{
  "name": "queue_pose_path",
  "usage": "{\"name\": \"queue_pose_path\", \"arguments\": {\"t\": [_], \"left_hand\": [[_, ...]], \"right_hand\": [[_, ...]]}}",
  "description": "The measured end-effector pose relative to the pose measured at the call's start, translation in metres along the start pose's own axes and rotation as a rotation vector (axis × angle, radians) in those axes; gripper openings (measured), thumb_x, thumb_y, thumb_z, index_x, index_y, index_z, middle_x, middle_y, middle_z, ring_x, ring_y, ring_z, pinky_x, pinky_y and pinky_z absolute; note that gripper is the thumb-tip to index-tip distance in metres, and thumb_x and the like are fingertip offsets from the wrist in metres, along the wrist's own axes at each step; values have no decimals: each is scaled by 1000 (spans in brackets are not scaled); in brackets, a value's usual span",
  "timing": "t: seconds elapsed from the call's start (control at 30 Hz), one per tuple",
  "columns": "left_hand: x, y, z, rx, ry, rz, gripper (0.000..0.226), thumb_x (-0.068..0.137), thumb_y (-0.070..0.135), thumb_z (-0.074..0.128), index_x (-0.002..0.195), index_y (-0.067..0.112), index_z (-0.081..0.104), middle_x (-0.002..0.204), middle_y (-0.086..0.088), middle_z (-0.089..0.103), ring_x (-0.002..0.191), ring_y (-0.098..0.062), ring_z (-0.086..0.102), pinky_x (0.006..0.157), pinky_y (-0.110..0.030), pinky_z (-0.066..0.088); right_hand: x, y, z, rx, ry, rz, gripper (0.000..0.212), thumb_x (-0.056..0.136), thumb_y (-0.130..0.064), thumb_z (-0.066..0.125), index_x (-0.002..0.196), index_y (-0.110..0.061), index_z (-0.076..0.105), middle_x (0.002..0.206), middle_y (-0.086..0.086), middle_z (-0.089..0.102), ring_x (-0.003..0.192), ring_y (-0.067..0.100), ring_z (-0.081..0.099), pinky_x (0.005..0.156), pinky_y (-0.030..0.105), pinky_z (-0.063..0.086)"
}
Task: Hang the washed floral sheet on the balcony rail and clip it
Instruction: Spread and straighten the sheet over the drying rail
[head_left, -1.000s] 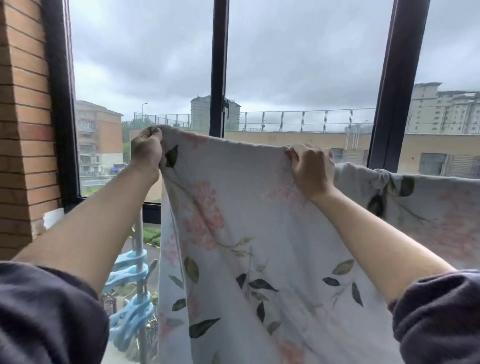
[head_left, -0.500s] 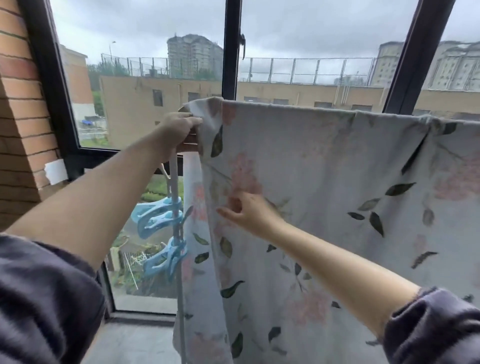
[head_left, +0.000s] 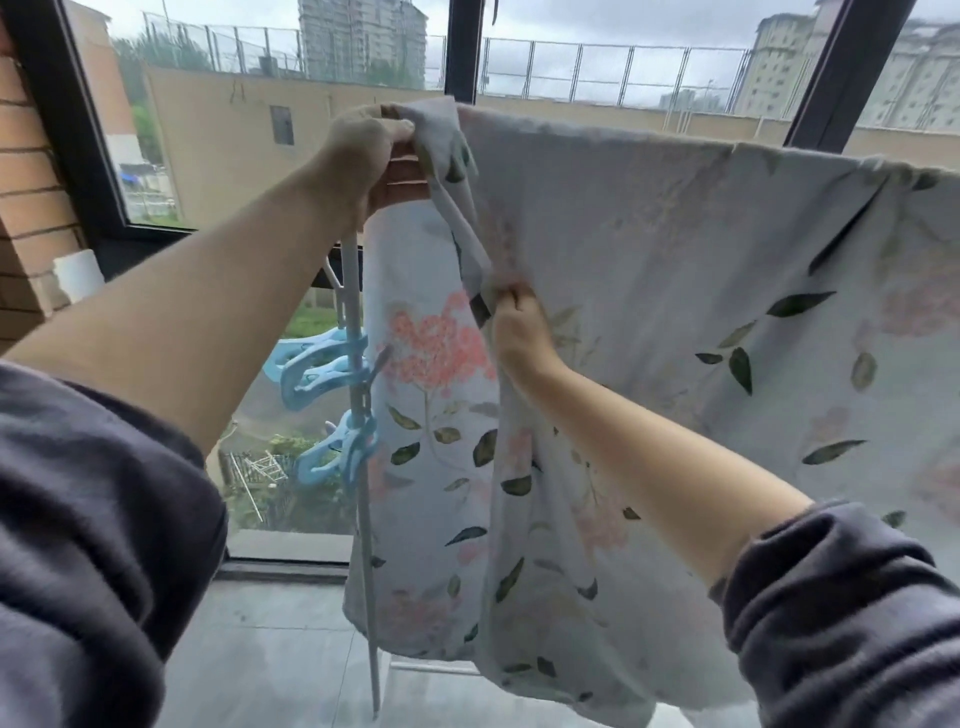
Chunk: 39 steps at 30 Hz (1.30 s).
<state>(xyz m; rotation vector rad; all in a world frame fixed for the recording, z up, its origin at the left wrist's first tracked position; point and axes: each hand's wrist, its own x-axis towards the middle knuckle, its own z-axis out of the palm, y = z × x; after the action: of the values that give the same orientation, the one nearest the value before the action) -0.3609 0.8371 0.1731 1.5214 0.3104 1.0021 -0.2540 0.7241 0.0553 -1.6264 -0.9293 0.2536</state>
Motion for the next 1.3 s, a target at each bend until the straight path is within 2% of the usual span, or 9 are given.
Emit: {"name": "queue_pose_path", "arguments": {"t": [0.13,0.27,0.37,0.43,0.53,0.7,0.87,1.13,1.3], "left_hand": [[17,10,-23,170,-86,104,39,92,-4,25,99,9,61,88,-7,66,82,-19,66,64,-25,55],[35,14,-41,308,-188,195,39,88,-9,31,101,5,65,84,3,72,77,-13,69,68,-28,58],[59,6,-60,461,-75,399,18,87,0,58,101,9,65,97,3,70,75,-9,68,66,-27,59],[77,6,-70,613,35,557,22,79,17,72,100,13,67,101,3,68,84,-7,64,76,-23,54],[88,6,-72,778,288,591,28,82,36,65,99,14,64,90,4,66,82,-12,60,72,-24,48],[100,8,-81,817,304,383,29,90,37,44,102,13,55,93,-6,57,80,-23,54,66,-33,44],[101,3,-104,727,204,425,31,91,17,40,96,12,70,96,-14,69,90,-30,61,64,-28,38],[116,20,-164,558,131,548,31,90,16,38,92,11,69,89,-14,68,83,-27,62,65,-27,43],[126,19,-216,509,64,550,30,92,12,36,82,15,64,76,-4,58,72,-18,54,59,-24,40]], "right_hand": [[5,-22,1,-161,18,-195,23,98,-26,38,81,-13,46,75,3,50,67,18,45,56,28,32],[2,-30,9,-383,10,-305,30,87,-40,62,77,-17,44,61,-5,45,47,9,37,41,18,30],[6,-36,23,-421,145,-339,27,91,-33,58,71,-21,44,57,-4,45,46,14,39,45,31,34],[7,-47,34,-381,237,-345,28,95,-30,49,72,-13,49,55,-1,47,46,16,40,45,36,34],[4,-62,45,-362,296,-379,37,99,-28,42,62,-24,41,50,-7,41,43,13,36,46,33,30],[2,-85,71,-330,294,-438,41,100,-27,40,59,-30,36,45,-10,37,41,12,33,46,32,28],[5,-92,91,-379,278,-454,37,98,-30,40,61,-28,39,45,-10,39,42,12,34,47,31,28],[3,-120,149,-628,389,-507,32,93,-39,32,66,-24,41,51,-7,45,52,25,48,53,36,40],[2,-143,207,-682,435,-571,35,88,-30,39,56,-19,32,46,-7,35,47,18,38,47,30,24]]}}
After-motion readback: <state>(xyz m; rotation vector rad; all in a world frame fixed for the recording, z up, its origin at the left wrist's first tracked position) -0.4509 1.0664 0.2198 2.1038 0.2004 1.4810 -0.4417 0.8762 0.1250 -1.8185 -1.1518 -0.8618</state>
